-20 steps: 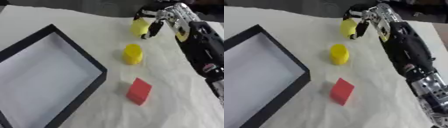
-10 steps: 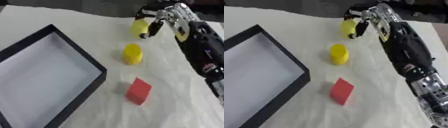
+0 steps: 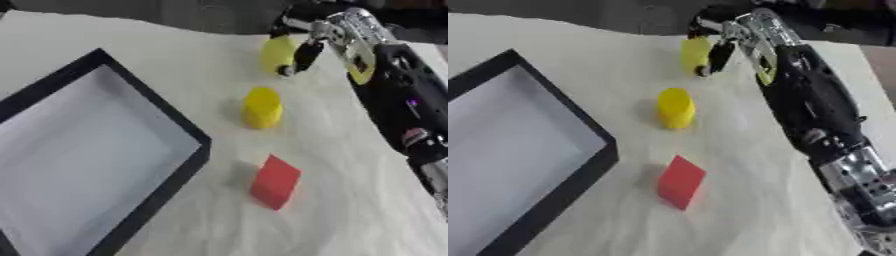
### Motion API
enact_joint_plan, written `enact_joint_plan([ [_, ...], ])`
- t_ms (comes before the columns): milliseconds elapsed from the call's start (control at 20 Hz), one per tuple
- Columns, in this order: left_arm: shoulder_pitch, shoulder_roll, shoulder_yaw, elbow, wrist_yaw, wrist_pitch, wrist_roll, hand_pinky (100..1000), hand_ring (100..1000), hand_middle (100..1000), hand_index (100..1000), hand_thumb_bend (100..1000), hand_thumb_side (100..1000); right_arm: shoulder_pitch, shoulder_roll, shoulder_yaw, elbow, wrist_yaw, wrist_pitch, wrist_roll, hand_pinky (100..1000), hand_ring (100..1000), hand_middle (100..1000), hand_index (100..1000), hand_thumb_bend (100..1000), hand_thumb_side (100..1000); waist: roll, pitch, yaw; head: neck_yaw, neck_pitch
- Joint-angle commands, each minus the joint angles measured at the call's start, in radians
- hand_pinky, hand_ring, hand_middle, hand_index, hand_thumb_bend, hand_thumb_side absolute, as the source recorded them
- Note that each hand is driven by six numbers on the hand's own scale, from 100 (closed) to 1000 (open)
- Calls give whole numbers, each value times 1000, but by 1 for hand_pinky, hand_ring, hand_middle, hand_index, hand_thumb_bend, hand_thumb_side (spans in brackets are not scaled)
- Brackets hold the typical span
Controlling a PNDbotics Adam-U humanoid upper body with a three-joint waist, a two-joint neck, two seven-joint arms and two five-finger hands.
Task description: Pick up objects on the table and place them in the box.
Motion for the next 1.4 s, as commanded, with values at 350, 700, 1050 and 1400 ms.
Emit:
enact_joint_plan([
  [350, 8, 27, 8, -14, -5, -4, 3, 770, 802, 802, 894, 696, 700, -32, -77, -9, -132, -144, 0, -32, 880, 721, 486, 548, 397, 100, 3, -48, -34, 33, 44],
  [700, 29, 33, 26, -10, -5, -11, 24, 770, 803, 804, 895, 692, 696, -61, -100, 40, -464, -355, 20, -13, 878, 713, 481, 554, 406, 100, 19, -96, -76, 70, 78],
  [1050, 44, 48, 56, -8, -4, -25, 60, 771, 803, 804, 896, 686, 693, -84, 31, 126, -729, -440, 23, 65, 868, 695, 487, 555, 406, 100, 28, -136, -87, 78, 111],
  [1400, 66, 61, 93, 2, -13, -39, 103, 772, 803, 803, 896, 680, 694, -78, 185, 183, -837, -477, 44, 115, 850, 664, 473, 550, 405, 100, 27, -151, -85, 67, 136],
])
